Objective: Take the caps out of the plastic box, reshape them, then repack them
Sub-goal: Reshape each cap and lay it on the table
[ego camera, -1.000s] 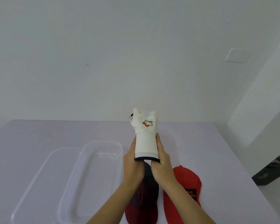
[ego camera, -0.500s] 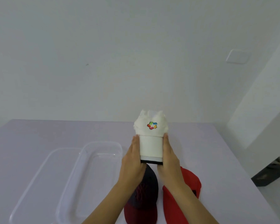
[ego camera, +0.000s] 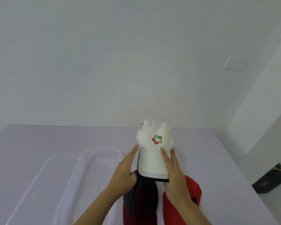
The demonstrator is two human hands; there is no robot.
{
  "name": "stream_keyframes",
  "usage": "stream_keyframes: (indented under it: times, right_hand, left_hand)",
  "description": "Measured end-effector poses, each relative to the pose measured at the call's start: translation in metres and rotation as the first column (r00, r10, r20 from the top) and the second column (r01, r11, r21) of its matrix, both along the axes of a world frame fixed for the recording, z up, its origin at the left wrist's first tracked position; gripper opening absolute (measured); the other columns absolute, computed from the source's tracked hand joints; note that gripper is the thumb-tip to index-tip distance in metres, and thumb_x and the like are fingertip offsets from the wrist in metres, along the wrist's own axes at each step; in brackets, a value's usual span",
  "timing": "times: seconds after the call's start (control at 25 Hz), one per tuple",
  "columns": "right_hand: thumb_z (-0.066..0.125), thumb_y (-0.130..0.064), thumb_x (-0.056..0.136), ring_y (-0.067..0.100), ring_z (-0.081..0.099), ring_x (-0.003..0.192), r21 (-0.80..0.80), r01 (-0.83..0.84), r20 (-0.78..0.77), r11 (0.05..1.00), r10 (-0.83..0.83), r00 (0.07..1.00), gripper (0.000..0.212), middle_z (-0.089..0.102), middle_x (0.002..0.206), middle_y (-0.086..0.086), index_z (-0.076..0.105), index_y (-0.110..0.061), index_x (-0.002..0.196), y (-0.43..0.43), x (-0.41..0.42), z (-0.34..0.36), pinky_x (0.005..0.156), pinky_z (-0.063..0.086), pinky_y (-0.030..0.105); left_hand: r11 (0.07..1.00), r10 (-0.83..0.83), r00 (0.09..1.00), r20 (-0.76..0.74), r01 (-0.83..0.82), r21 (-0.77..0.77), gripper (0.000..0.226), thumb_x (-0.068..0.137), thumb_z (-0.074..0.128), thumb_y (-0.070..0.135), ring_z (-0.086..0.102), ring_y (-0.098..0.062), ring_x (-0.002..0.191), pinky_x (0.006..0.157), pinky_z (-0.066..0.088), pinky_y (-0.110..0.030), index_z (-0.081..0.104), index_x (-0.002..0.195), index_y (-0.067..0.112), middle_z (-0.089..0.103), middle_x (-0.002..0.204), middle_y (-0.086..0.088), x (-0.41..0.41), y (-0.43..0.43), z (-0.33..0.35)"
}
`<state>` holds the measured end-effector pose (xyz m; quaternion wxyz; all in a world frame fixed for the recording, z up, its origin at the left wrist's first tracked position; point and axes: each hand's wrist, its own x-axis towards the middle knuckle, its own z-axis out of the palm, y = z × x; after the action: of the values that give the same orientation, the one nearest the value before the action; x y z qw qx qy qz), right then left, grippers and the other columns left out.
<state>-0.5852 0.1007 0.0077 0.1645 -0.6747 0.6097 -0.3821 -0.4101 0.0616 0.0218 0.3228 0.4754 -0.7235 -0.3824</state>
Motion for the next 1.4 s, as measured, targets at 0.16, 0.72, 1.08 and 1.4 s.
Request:
stream_keyframes:
  times: [0.16, 0.72, 1.08, 1.4]
  right_hand:
    - [0.054, 0.015, 0.072, 0.028, 0.045, 0.129, -0.097, -0.046, -0.14, 0.994, 0.032, 0.99, 0.113, -0.01, 0.158, 0.002, 0.001, -0.06, 0.138, 0.01, 0.003, -0.015, 0.084, 0.054, 0.023]
    - [0.056, -0.023, 0.092, 0.001, 0.0, 0.143, 0.025, 0.09, 0.207, 0.996, -0.093, 0.974, 0.085, -0.013, 0.157, -0.011, -0.012, -0.048, 0.136, 0.004, 0.006, -0.027, 0.115, 0.013, 0.018]
    - [0.036, -0.073, 0.078, 0.033, 0.054, 0.121, 0.137, -0.445, 0.966, 0.885, -0.219, -0.139, 0.078, 0.059, 0.131, 0.011, 0.055, -0.018, 0.13, -0.005, 0.014, 0.011, 0.098, 0.046, 0.047]
    - [0.089, -0.028, 0.05, 0.039, 0.058, 0.113, 0.049, -0.478, 0.979, 0.877, -0.138, -0.153, 0.076, 0.059, 0.127, 0.022, 0.063, -0.004, 0.118, -0.002, 0.012, 0.01, 0.085, 0.054, 0.049]
  left_hand:
    - [0.978, 0.194, 0.899, -0.393, -0.147, 0.147, 0.067, 0.085, 0.051, 0.023, 0.023, 0.002, 0.137, 0.114, 0.02, -0.025, 0.025, 0.147, 0.032, 0.025, 0.149, 0.02, 0.016, -0.036, 0.03]
    - [0.995, 0.018, 0.951, -0.309, 0.012, 0.095, 0.031, 0.092, 0.053, 0.035, 0.066, -0.008, 0.067, 0.061, 0.051, -0.02, 0.068, 0.082, 0.011, 0.071, 0.073, 0.0, 0.013, -0.043, 0.069]
    - [0.998, -0.038, 0.965, -0.258, 0.048, 0.033, 0.042, 0.092, 0.054, 0.039, 0.052, -0.012, 0.062, 0.06, 0.043, -0.023, 0.058, 0.078, -0.001, 0.058, 0.067, -0.003, -0.011, -0.042, 0.075]
    - [0.986, 0.163, 0.976, -0.147, -0.159, 0.04, 0.033, 0.088, 0.054, 0.048, 0.058, -0.007, 0.077, 0.066, 0.046, -0.021, 0.058, 0.105, 0.02, 0.063, 0.092, 0.005, -0.013, -0.046, 0.06]
